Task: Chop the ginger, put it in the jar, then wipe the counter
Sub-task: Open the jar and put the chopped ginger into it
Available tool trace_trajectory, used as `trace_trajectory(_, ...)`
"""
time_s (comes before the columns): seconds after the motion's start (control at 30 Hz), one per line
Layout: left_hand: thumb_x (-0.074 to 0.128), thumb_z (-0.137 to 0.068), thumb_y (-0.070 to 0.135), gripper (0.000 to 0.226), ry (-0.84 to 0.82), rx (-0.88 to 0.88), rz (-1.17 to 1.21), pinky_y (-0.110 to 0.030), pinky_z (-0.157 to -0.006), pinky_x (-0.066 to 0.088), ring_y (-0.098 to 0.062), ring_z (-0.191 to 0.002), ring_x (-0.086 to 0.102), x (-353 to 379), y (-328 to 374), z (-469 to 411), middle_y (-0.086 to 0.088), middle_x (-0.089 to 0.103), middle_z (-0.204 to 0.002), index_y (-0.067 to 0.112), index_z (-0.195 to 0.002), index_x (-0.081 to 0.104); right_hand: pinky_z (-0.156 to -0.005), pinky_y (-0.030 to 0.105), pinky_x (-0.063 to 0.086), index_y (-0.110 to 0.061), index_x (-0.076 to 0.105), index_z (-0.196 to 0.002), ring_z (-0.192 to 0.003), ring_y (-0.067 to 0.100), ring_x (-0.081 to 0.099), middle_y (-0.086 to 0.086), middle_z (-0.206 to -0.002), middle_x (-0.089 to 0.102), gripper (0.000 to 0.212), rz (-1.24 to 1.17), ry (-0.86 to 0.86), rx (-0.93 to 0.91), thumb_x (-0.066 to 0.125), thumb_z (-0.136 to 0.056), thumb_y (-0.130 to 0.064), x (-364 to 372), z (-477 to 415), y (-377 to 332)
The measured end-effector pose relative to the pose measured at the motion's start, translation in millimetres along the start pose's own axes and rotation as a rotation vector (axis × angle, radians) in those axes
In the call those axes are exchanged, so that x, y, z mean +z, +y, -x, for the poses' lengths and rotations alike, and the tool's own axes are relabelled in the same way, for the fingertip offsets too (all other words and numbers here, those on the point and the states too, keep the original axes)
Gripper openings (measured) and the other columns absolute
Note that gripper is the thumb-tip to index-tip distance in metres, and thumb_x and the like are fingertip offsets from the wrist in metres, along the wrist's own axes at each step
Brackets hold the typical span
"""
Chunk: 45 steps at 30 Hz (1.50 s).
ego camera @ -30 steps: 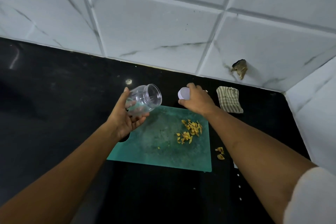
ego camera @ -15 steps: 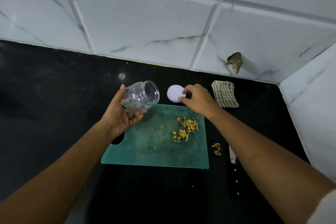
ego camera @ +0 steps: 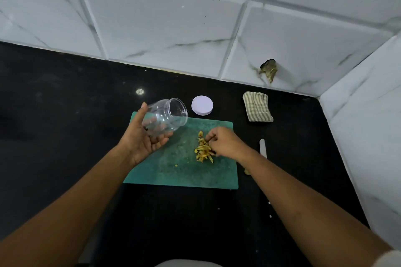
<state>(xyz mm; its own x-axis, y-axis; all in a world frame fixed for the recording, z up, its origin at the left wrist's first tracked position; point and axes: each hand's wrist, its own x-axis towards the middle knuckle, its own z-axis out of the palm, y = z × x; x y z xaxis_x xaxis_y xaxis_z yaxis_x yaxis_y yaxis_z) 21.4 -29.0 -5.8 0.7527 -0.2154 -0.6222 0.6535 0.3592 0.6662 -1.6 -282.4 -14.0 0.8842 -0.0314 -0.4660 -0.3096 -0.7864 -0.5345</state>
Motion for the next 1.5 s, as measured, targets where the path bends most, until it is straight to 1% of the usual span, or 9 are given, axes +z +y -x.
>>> trace_trajectory(0.13, 0.053, -0.086, 0.078, 0.081, 0.018, 0.002, 0.027, -0.031, -0.066, 0.062, -0.030, -0.101, 0.073, -9.8, -7.7, 10.9, -0.017, 0.075, -0.117, 0.015, -0.136, 0.057, -0.088, 0.036, 0.057, -0.015, 0.073, -0.103, -0.100, 0.020, 0.068, -0.002, -0.101, 0.069, 0.019, 0.136, 0.083, -0.087, 0.058, -0.094, -0.007, -17.1, -9.4, -1.5)
trace_trajectory(0.27, 0.051, -0.088, 0.078, 0.078, 0.053, 0.013, 0.032, -0.032, -0.070, 0.062, -0.030, -0.106, 0.072, -15.9, -17.4, 20.7, -0.015, 0.074, -0.120, 0.015, -0.132, 0.060, -0.104, 0.046, 0.048, -0.012, 0.057, -0.137, -0.126, 0.033, 0.052, 0.012, -0.137, 0.052, 0.037, 0.430, 0.064, -0.249, 0.056, -0.102, -0.025, -16.3, -20.7, -8.8)
trace_trajectory(0.47, 0.052, -0.087, 0.079, 0.080, 0.083, 0.006, 0.049, -0.031, -0.067, 0.062, -0.034, -0.115, 0.070, -21.9, -24.9, 28.4, -0.016, 0.073, -0.122, 0.014, -0.132, 0.060, -0.101, 0.048, 0.048, -0.008, 0.058, -0.127, -0.119, 0.030, 0.051, 0.009, -0.126, 0.052, 0.031, 0.669, 0.060, -0.467, 0.051, -0.102, -0.022, 24.1, 5.2, -4.0)
trace_trajectory(0.67, 0.054, -0.086, 0.078, 0.075, 0.073, 0.006, 0.052, -0.032, -0.067, 0.062, -0.031, -0.105, 0.073, -18.6, -27.8, 30.0, -0.016, 0.073, -0.122, 0.017, -0.130, 0.057, -0.107, 0.039, 0.048, -0.014, 0.062, -0.134, -0.122, 0.019, 0.057, 0.003, -0.132, 0.061, 0.033, 0.133, 0.141, -0.318, 0.061, -0.101, -0.019, 2.1, 32.0, 7.7)
trace_trajectory(0.87, 0.056, -0.086, 0.077, 0.080, 0.062, 0.009, 0.062, -0.032, -0.067, 0.062, -0.035, -0.112, 0.071, -14.3, -32.9, 28.7, -0.018, 0.073, -0.121, 0.017, -0.138, 0.053, -0.060, 0.034, 0.061, -0.015, 0.054, -0.114, -0.081, 0.022, 0.070, 0.010, -0.100, 0.063, 0.038, -0.226, -0.033, 0.162, 0.079, -0.087, -0.006, 11.1, 44.5, 19.1)
trace_trajectory(1.1, 0.057, -0.085, 0.078, 0.083, 0.062, 0.005, 0.060, -0.032, -0.064, 0.061, -0.034, -0.107, 0.073, -18.1, -38.4, 29.2, -0.017, 0.074, -0.119, 0.017, -0.141, 0.051, -0.074, 0.043, 0.065, -0.019, 0.052, -0.108, -0.096, 0.029, 0.071, 0.016, -0.122, 0.060, 0.045, -0.326, 0.003, 0.138, 0.076, -0.083, 0.009, 23.9, 19.8, -7.8)
trace_trajectory(1.2, 0.057, -0.082, 0.079, 0.086, 0.064, 0.009, 0.065, -0.032, -0.062, 0.061, -0.032, -0.102, 0.074, -22.1, -38.8, 30.9, -0.017, 0.074, -0.119, 0.016, -0.141, 0.052, -0.085, 0.045, 0.061, -0.020, 0.053, -0.122, -0.107, 0.026, 0.065, 0.009, -0.128, 0.057, 0.055, 0.002, 0.041, 0.012, 0.088, -0.080, -0.016, 8.3, 15.4, -4.8)
trace_trajectory(1.37, 0.058, -0.082, 0.078, 0.085, 0.071, 0.010, 0.069, -0.031, -0.061, 0.062, -0.031, -0.099, 0.074, -26.0, -42.1, 33.4, -0.017, 0.073, -0.121, 0.015, -0.140, 0.053, -0.110, 0.047, 0.045, -0.028, 0.030, -0.155, -0.135, 0.033, 0.047, 0.011, -0.153, 0.033, 0.111, 0.329, -0.086, -0.124, 0.089, -0.067, -0.062, -4.8, 12.2, -2.5)
trace_trajectory(1.5, 0.059, -0.081, 0.078, 0.085, 0.066, 0.010, 0.049, -0.032, -0.062, 0.062, -0.031, -0.098, 0.074, -24.3, -42.2, 33.6, -0.018, 0.073, -0.120, 0.015, -0.137, 0.056, -0.092, 0.037, 0.048, -0.032, 0.045, -0.141, -0.116, 0.029, 0.057, 0.005, -0.132, 0.043, 0.080, 0.422, -0.052, -0.257, 0.085, -0.076, -0.054, 9.6, 11.4, -8.8)
